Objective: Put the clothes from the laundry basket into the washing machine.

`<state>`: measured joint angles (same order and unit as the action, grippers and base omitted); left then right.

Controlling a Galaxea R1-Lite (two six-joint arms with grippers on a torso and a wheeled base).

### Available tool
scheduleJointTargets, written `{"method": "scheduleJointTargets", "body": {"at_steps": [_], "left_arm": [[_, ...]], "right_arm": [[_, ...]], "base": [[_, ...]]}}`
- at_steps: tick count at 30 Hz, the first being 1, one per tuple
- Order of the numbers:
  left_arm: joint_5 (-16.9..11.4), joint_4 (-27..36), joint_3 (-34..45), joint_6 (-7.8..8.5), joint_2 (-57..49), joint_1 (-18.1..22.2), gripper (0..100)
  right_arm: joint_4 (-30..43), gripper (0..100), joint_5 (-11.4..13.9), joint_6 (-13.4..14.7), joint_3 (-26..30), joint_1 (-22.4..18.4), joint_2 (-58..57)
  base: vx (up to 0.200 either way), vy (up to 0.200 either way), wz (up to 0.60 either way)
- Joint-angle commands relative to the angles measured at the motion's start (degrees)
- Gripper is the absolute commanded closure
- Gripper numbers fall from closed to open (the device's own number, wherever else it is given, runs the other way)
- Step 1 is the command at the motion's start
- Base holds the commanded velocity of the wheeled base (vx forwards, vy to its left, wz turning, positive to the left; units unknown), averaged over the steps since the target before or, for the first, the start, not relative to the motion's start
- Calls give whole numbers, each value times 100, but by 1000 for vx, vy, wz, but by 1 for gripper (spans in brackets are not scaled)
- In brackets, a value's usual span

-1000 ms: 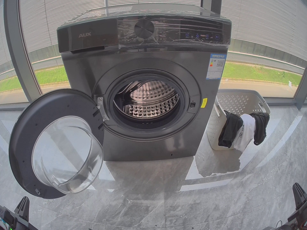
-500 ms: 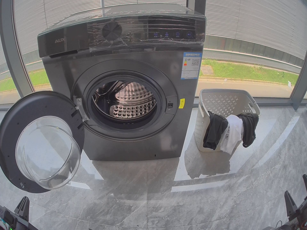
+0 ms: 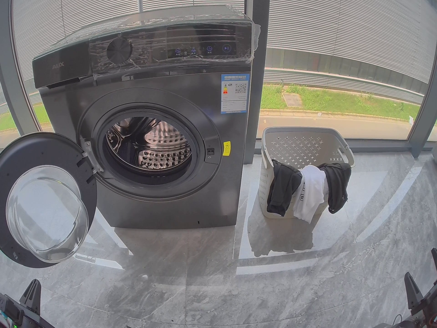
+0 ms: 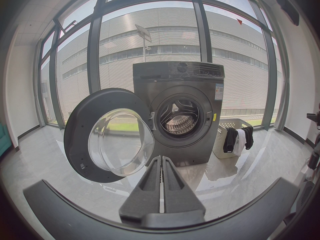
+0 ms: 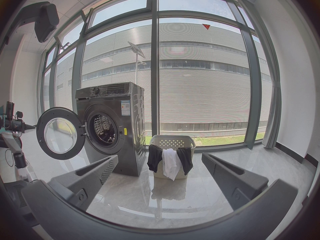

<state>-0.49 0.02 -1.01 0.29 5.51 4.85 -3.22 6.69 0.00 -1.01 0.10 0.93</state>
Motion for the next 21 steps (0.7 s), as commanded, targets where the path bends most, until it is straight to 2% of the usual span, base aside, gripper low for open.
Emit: {"method": "scheduleJointTargets", "body": {"at_steps": [1, 12, 13, 15, 21], "left_arm": [[5, -20, 92, -3, 11, -2, 100], [5, -20, 101, -3, 11, -2, 100], [5, -20, 92, 6, 11, -2, 0], [14, -20, 101, -29, 11, -2, 0], [14, -11, 92, -3, 11, -2, 0]], "right_arm": [[-3, 0, 7, 0, 92, -1, -93], [-3, 0, 7, 0, 92, -1, -93], [-3, 0, 7, 0, 92, -1, -93], [-3, 0, 7, 0, 92, -1, -93], [-3, 0, 7, 0, 92, -1, -93]], "base": [[0, 0, 0], [0, 0, 0], [0, 0, 0], [0, 0, 0], [0, 0, 0]]}}
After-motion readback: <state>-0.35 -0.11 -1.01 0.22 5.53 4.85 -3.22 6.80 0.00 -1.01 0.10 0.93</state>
